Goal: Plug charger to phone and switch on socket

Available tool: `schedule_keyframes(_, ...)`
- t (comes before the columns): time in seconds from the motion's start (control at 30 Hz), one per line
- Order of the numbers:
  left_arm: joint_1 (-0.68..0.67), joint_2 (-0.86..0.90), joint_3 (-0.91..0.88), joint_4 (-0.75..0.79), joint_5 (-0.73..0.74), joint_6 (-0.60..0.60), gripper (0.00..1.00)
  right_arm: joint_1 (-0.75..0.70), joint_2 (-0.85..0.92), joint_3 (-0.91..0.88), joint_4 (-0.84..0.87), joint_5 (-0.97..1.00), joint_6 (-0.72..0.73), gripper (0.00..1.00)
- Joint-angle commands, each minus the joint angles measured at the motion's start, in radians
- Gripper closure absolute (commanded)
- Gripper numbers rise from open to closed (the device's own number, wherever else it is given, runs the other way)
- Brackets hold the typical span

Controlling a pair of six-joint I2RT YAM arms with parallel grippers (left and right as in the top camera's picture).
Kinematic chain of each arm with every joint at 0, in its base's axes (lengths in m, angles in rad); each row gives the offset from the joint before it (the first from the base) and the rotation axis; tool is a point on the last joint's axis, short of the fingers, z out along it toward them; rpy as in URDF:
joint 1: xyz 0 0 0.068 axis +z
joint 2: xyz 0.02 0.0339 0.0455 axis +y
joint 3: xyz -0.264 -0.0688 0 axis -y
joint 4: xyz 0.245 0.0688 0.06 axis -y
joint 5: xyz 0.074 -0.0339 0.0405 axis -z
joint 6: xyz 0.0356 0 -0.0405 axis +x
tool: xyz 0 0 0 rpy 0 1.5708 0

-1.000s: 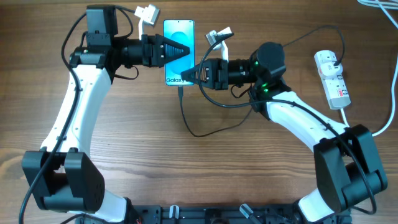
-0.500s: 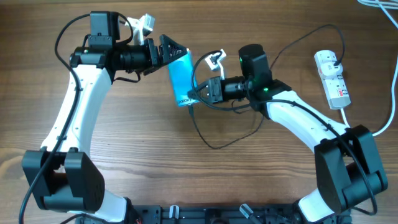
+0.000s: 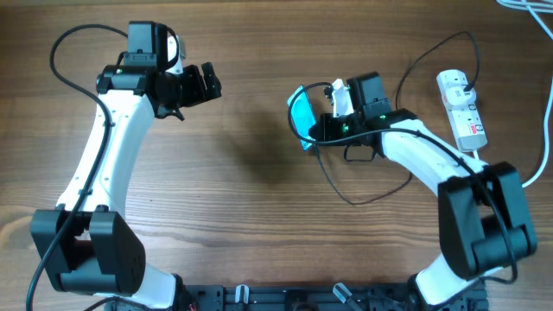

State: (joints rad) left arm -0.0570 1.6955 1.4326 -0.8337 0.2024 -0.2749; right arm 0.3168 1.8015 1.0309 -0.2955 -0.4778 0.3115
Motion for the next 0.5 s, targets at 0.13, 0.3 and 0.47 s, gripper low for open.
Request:
schedule_keyframes(0.13,0.003,-0.022,0.007,-0.002,-0.047,0.006,0.00,-0.003,0.093,0.001,-0.014,0.032,-0.034,0.96)
schedule_keyframes(0.3,0.003,-0.022,0.007,-0.002,-0.047,0.006,0.00,-0.003,0.093,0.001,-0.055,0.033,-0.080,0.94)
schedule_keyframes(0.47,0.003,-0.022,0.007,-0.002,-0.047,0.006,0.00,-0.003,0.093,0.001,-0.094,0.033,-0.102,0.90)
